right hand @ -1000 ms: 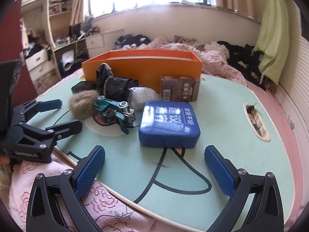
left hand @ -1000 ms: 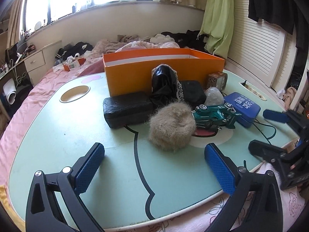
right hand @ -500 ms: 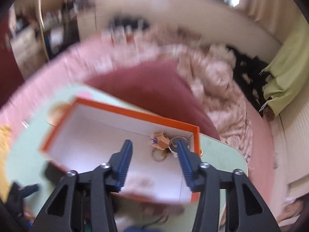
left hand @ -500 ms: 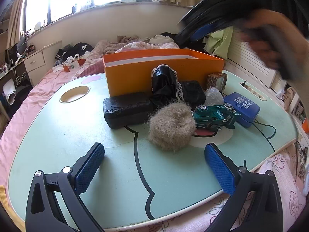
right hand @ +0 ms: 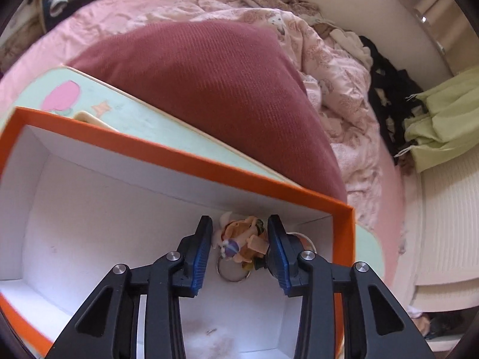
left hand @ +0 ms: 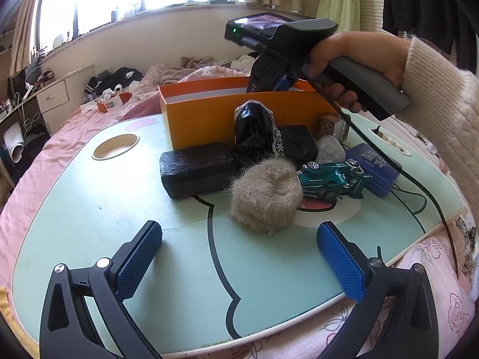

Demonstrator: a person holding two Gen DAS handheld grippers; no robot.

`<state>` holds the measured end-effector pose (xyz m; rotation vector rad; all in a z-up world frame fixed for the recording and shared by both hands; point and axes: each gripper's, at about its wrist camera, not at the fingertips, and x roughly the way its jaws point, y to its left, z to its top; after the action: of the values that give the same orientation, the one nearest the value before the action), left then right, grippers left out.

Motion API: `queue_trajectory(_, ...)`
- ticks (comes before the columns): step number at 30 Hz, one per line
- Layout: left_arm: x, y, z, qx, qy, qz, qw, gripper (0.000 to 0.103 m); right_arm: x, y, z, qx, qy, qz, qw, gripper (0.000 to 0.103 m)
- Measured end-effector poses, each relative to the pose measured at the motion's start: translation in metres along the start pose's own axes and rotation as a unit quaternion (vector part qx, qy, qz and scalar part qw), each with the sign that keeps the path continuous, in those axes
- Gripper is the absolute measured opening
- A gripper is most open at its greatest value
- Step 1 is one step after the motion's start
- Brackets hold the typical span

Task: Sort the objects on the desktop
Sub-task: 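Lift the figurine out and set it beside the brown card with the right gripper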

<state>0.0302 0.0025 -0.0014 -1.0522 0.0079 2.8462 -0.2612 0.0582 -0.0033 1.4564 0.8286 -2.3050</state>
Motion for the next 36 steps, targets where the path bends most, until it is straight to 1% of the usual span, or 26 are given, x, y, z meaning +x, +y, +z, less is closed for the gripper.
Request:
queue_trajectory(2,0.0,0.0,0.0,0.0,0.0,0.0,1.0,0.103,-0.01,-0.002,-0.001,0.016,-0.017,0.023,0.999,0.033)
queue_trajectory(4,0.0,0.0,0.0,0.0,0.0,0.0,1.0,0.103,-0.027,-0.008,-0.003,0.033,-0.044,0.051,0.997,0.032)
queue_trajectory(9,0.0,0.0,0.0,0.0,0.0,0.0,1.0,0.103,-0.086,-0.023,-0.016,0.062,-0.123,0.112,0.984,0.032)
queue_trajectory(12,0.0,0.0,0.0,0.0,0.0,0.0,1.0,0.103,-0.128,-0.03,-0.038,0.066,-0.172,0.145,0.972,0.032)
queue_trajectory(14,0.0,0.0,0.0,0.0,0.0,0.0,1.0,0.103,-0.149,-0.03,-0.054,0.065,-0.195,0.163,0.965,0.032)
queue_trajectory(17,0.001,0.0,0.001,0.0,0.0,0.0,1.0,0.103,-0.17,-0.031,-0.078,0.064,-0.219,0.181,0.957,0.032)
queue_trajectory(19,0.001,0.0,0.0,0.0,0.0,0.0,1.0,0.103,-0.172,-0.031,-0.091,0.068,-0.221,0.196,0.953,0.032)
queue_trajectory(22,0.001,0.0,0.0,0.0,0.0,0.0,1.0,0.103,-0.169,-0.025,-0.107,0.063,-0.214,0.23,0.947,0.032)
queue_trajectory(25,0.001,0.0,0.001,0.0,0.0,0.0,1.0,0.103,-0.157,-0.015,-0.115,0.062,-0.206,0.222,0.951,0.032)
queue_trajectory(28,0.001,0.0,0.001,0.0,0.0,0.0,1.0,0.103,-0.133,-0.006,-0.117,0.06,-0.175,0.226,0.956,0.032)
queue_trajectory(30,0.001,0.0,0.001,-0.001,0.0,0.0,1.0,0.103,-0.122,-0.004,-0.121,0.065,-0.167,0.223,0.958,0.033)
queue_trajectory(32,0.001,0.0,0.001,-0.001,0.0,0.0,1.0,0.103,-0.121,-0.005,-0.13,0.075,-0.182,0.213,0.957,0.042)
queue_trajectory(33,0.001,0.0,0.001,-0.001,0.0,0.0,1.0,0.103,-0.123,-0.005,-0.136,0.078,-0.191,0.21,0.956,0.055)
queue_trajectory(34,0.001,0.0,0.001,-0.001,0.0,0.0,1.0,0.103,-0.128,-0.007,-0.144,0.083,-0.206,0.203,0.954,0.064)
queue_trajectory(36,0.001,0.0,0.001,-0.001,0.0,0.0,1.0,0.103,-0.139,-0.007,-0.162,0.085,-0.234,0.185,0.951,0.067)
